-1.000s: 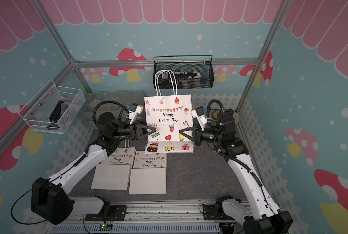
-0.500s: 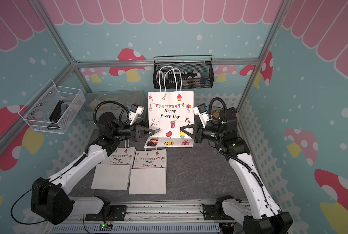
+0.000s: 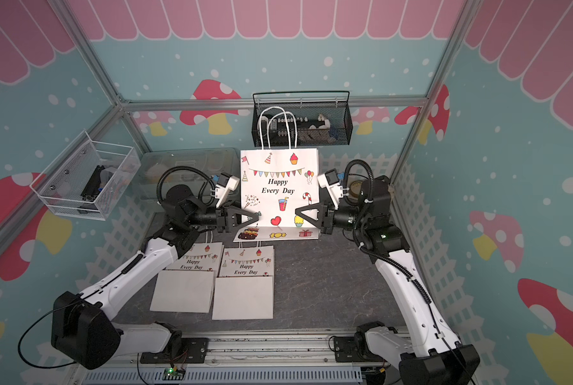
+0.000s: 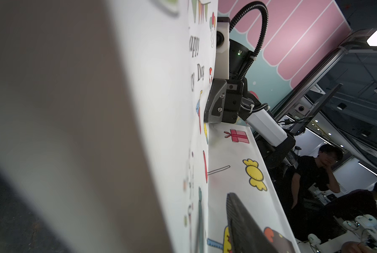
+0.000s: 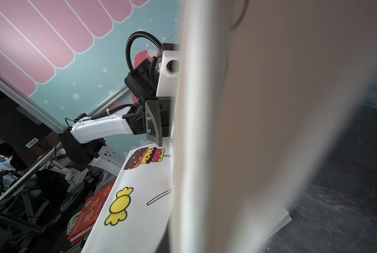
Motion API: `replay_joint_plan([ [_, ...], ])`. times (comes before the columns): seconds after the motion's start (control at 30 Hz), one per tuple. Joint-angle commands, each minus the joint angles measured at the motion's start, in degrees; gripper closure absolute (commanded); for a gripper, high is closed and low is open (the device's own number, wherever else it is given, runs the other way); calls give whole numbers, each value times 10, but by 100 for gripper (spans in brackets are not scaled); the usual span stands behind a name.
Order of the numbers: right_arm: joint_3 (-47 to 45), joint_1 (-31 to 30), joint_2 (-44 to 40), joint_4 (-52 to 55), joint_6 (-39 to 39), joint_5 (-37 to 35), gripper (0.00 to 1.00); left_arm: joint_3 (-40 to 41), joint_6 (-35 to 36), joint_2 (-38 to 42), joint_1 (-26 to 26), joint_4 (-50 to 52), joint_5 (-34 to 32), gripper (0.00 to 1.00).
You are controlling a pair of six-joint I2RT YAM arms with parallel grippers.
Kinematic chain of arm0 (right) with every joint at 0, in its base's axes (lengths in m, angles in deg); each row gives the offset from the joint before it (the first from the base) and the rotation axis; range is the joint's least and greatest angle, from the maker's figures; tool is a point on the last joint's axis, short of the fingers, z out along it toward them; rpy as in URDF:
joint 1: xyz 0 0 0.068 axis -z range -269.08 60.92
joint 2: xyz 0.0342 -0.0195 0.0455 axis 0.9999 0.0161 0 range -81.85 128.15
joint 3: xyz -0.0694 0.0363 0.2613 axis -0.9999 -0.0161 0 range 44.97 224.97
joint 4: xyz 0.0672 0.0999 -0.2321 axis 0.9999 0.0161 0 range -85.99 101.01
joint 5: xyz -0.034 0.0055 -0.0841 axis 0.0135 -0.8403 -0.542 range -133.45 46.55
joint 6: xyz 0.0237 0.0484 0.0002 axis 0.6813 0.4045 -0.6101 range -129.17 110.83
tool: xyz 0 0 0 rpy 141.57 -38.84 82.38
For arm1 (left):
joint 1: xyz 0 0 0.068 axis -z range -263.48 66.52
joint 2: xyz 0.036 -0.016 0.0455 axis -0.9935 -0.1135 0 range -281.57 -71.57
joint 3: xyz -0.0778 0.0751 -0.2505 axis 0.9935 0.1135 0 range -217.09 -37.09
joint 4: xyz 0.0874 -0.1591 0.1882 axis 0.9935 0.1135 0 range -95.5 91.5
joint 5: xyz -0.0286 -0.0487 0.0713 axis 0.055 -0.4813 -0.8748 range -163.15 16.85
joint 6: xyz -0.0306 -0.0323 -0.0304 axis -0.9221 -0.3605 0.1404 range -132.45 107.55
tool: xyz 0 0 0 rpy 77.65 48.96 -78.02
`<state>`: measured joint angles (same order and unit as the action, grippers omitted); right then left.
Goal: Put away the paper bag
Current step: Press the paper bag.
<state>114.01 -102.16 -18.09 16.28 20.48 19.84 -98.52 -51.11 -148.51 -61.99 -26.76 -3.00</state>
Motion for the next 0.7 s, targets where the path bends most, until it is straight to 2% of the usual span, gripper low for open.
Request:
replay_joint_plan([
  [0.0,-3,2,-18,-21,-2,24,100,-12,4,-2,4,1,10,69],
  [0.07,1,1,-17,-14,-7,23,97,-12,5,0,4,1,9,79],
  [0.13,3,1,-19,-7,-11,19,90,-12,7,3,4,4,8,88],
  [0.3,-7,1,-36,-1,-20,6,70,-16,34,16,2,36,-1,99],
  [0.5,5,2,-40,3,-26,-11,60,-16,44,16,1,47,2,100],
  [0.67,54,3,-17,3,-29,-34,60,-17,43,15,1,47,5,100],
])
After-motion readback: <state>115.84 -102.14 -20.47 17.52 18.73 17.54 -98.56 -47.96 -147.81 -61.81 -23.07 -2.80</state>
